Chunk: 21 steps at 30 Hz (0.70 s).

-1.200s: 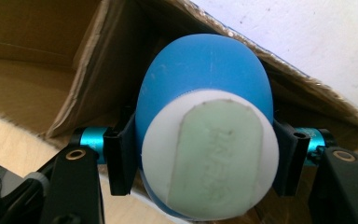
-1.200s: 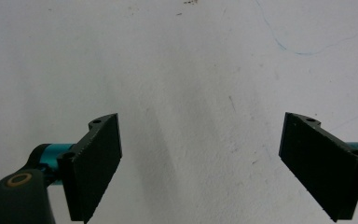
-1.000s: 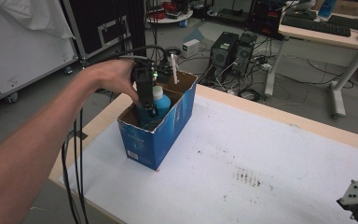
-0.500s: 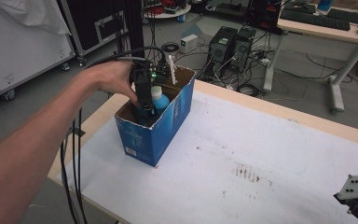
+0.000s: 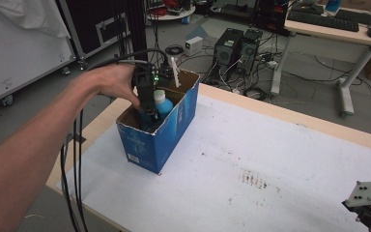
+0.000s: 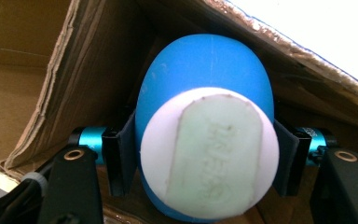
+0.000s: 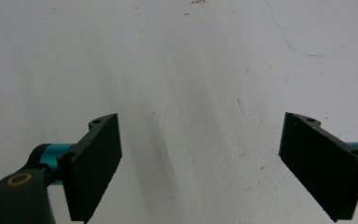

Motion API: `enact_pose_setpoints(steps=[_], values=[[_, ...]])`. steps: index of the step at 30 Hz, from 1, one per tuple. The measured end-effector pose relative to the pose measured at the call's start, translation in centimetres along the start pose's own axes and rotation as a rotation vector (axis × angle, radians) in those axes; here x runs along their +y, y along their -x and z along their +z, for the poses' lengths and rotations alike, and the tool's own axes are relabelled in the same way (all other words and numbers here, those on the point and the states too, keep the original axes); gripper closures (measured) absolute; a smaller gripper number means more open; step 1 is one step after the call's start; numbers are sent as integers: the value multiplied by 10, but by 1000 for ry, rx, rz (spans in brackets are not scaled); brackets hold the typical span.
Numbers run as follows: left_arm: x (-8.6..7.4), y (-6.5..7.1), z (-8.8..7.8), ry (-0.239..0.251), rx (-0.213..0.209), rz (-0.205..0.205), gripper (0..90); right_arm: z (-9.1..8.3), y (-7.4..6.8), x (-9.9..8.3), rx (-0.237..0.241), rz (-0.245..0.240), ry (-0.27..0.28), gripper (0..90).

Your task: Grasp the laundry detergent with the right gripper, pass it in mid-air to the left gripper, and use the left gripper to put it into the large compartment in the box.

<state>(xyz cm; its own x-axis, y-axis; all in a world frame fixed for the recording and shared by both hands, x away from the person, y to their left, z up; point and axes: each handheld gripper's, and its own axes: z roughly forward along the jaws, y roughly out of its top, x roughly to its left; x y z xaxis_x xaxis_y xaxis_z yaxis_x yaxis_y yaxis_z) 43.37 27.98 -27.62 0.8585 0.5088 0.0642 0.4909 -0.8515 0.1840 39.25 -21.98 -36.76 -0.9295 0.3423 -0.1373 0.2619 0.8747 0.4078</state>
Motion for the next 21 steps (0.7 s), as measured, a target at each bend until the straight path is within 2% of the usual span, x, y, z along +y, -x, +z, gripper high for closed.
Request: enact_pose_setpoints(steps=[4, 6, 11, 21], values=[[0, 0, 0, 10, -2, -5, 357, 0, 0, 0, -1, -1, -2, 123], [0, 0, -2, 13, 19, -1, 307, 0, -1, 1, 2, 0, -3, 123], [0, 0, -8, 5, 39, -11, 266, 0, -2, 2, 2, -9, -2, 123], [4, 6, -27, -1, 67, -7, 239, -3, -2, 1, 1, -9, -1, 123]])
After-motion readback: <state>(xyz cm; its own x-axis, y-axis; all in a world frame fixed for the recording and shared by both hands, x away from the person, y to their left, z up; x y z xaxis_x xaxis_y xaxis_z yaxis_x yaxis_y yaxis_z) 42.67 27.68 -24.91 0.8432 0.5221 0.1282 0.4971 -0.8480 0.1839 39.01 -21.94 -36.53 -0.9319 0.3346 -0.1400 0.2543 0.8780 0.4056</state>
